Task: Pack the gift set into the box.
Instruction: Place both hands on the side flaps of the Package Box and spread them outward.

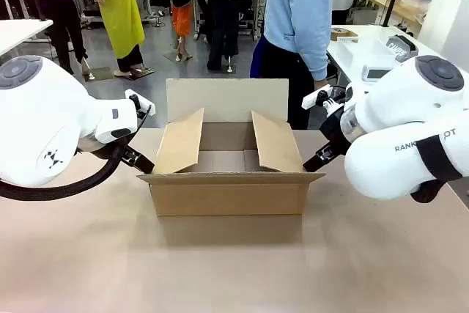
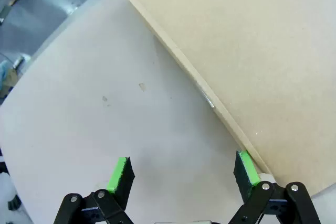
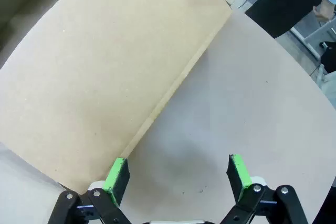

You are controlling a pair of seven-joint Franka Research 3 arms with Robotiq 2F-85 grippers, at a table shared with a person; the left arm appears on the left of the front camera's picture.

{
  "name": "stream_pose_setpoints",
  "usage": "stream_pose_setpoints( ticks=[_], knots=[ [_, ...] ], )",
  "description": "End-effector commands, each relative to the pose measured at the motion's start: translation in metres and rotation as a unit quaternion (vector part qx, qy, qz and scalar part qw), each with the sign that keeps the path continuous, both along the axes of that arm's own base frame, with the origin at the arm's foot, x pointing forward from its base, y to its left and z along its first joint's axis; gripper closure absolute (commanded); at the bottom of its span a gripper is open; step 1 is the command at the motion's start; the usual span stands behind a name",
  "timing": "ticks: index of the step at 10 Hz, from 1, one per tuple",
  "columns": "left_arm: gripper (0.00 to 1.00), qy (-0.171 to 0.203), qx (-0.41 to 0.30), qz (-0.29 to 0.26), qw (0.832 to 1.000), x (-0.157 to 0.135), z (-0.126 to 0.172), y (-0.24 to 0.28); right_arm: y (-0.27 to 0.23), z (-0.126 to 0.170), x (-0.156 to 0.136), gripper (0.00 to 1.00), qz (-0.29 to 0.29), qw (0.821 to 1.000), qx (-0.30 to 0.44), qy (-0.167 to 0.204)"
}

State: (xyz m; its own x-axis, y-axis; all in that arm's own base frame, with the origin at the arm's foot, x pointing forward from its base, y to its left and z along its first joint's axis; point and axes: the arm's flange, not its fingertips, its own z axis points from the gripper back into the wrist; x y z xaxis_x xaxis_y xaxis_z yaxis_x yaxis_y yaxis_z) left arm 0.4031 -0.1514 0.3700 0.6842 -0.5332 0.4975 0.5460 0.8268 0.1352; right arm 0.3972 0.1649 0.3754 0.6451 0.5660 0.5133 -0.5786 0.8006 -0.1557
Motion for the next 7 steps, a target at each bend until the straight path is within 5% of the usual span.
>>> stream_pose_setpoints(
  ticks=[1,7],
  knots=[
    [0.0,0.0,0.0,0.0,1.0,-0.0001,0.0002,-0.0002,0.0,0.0,0.0,0.0,0.0,1.0,0.0,0.0],
    [0.0,0.0,0.0,0.0,1.0,-0.0001,0.0002,-0.0002,0.0,0.0,0.0,0.0,0.0,1.0,0.0,0.0]
  ],
)
